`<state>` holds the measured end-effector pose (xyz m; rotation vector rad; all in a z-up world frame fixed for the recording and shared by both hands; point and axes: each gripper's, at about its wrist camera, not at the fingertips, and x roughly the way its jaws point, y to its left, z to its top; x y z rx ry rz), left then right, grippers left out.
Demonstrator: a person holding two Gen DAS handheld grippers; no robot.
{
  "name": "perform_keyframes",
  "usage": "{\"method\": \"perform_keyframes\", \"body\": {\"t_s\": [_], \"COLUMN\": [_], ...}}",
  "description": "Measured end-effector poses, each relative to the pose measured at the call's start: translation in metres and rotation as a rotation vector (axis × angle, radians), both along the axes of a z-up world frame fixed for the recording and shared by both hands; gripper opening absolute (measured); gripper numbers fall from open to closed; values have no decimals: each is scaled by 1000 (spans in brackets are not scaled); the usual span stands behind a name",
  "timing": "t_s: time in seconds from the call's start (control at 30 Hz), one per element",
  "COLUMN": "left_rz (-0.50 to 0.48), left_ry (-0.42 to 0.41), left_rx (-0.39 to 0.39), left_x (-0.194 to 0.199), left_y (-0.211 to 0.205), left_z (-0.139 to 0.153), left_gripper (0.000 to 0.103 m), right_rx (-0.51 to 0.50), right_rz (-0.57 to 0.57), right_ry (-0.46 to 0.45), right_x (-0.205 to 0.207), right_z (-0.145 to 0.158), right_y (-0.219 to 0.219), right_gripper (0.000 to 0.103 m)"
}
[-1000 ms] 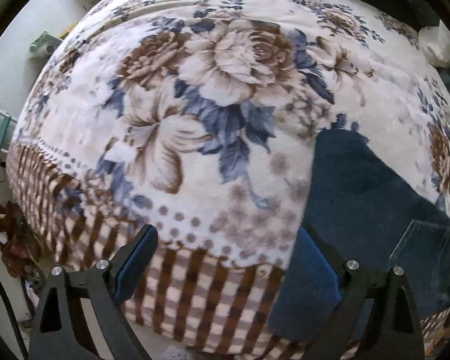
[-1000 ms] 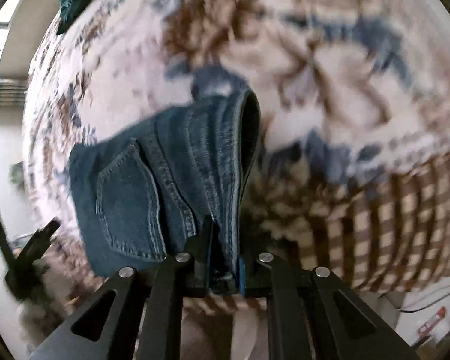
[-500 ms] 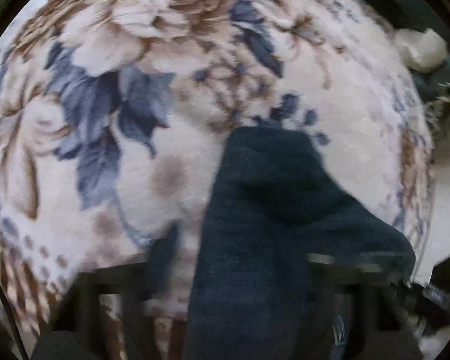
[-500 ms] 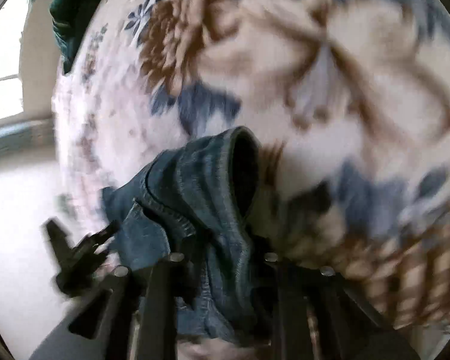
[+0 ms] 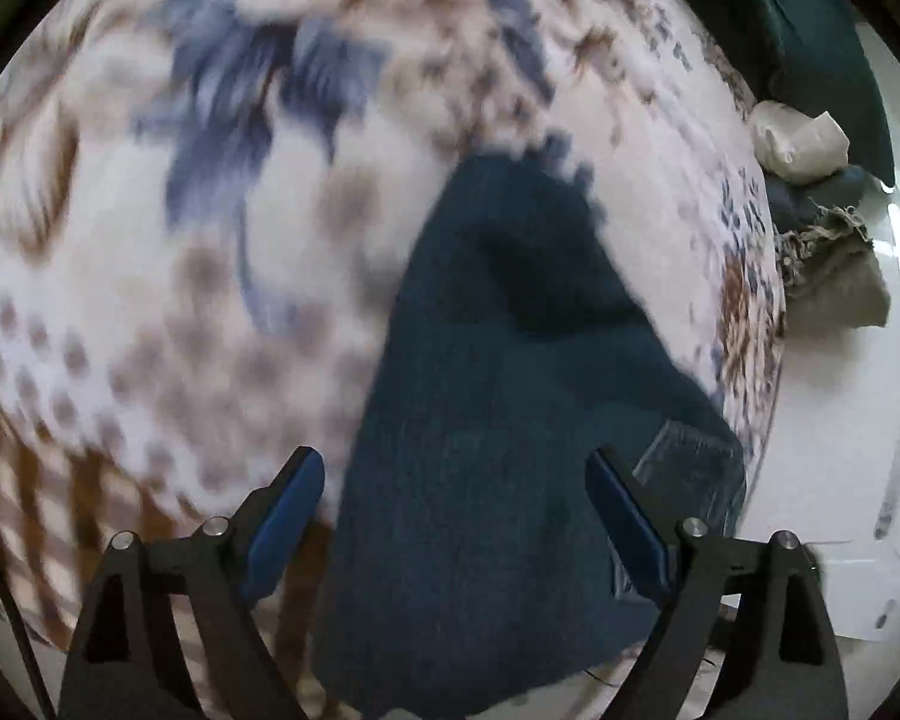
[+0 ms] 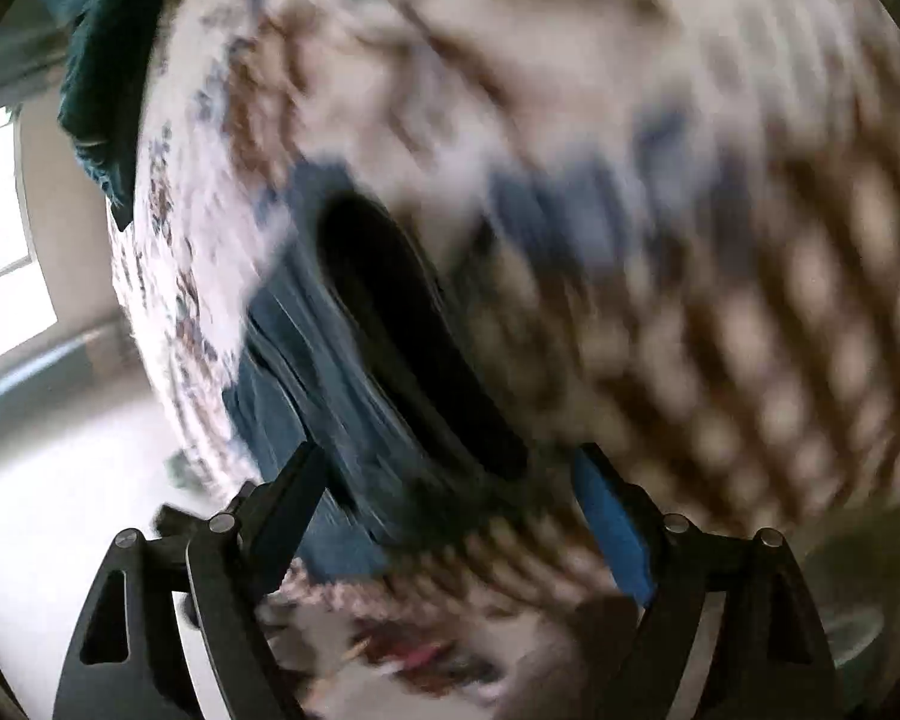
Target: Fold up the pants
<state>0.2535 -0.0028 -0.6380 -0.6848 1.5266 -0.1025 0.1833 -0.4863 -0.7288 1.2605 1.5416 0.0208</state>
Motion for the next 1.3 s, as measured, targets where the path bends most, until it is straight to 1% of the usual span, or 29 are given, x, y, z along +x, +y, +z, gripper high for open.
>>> {"method": "perform_keyframes", "body": {"t_s": [0.07,0.13,0.2,0.27,0.33,0.4,0.47,0.53,0.57,0.6,0.63,0.67,0.7,0.73,0.77,0.8,0.87,0.97,1.03,1.1,1.17,1.23,1.27,1.3], "left_rz": [14,50,61,72,80,79,70,39,17,-4,-28,-51,-65,-59,-48,-46,-40,-15,5,26,45,51,52,58], "left_ry": [33,33,24,18,17,12,3,-16,-45,-84,-115,-131,-149,-164,-171,-184,-206,-241,-278,-317,-338,-369,-379,-386], "left_rx": [-25,-54,-67,-84,-96,-111,-125,-108,-93,-68,-46,-9,10,-2,-4,-3,7,-4,-23,-37,-59,-58,-56,-53], "left_x": [-8,-12,-11,-13,-19,-18,-19,-18,-17,-18,-18,-19,-18,-19,-19,-18,-17,-6,1,18,37,69,84,104], "left_y": [-3,-1,0,2,5,6,7,2,-2,-6,-10,-14,-17,-16,-15,-15,-15,-10,5,20,33,52,58,68], "left_z": [-12,-17,-17,-20,-22,-26,-29,-30,-27,-22,-16,-10,-4,5,11,24,40,71,93,113,123,131,132,132], "left_gripper": [89,89,90,90,90,91,94,95,95,84,62,54,37,28,27,25,24,23,23,23,23,23,23,23], "right_rx": [57,121,145,131,126,113,95,63,59,37,15,-13,-30,-56,-73,-84,-102,-95,-98,-95,-92,-96,-94,-89], "right_rz": [0,-36,-64,-71,-101,-142,-141,-124,-127,-136,-140,-135,-128,-116,-108,-105,-101,-104,-92,-77,-71,-54,-53,-56], "right_ry": [-4,-56,-94,-117,-135,-182,-218,-214,-196,-175,-166,-168,-175,-185,-192,-197,-209,-238,-277,-328,-371,-412,-424,-434], "right_x": [-9,-10,-3,5,9,8,5,6,5,6,8,11,13,14,14,15,17,29,41,61,86,121,133,157], "right_z": [-16,-29,-39,-49,-50,-43,-35,-38,-42,-44,-43,-37,-30,-18,-10,-2,18,47,71,93,112,121,122,121], "right_y": [19,38,51,60,62,62,65,71,71,71,73,76,79,82,85,88,90,97,101,108,115,135,142,155], "right_gripper": [86,86,87,88,89,87,87,86,83,76,67,61,52,47,46,43,42,41,40,40,40,40,40,40]}}
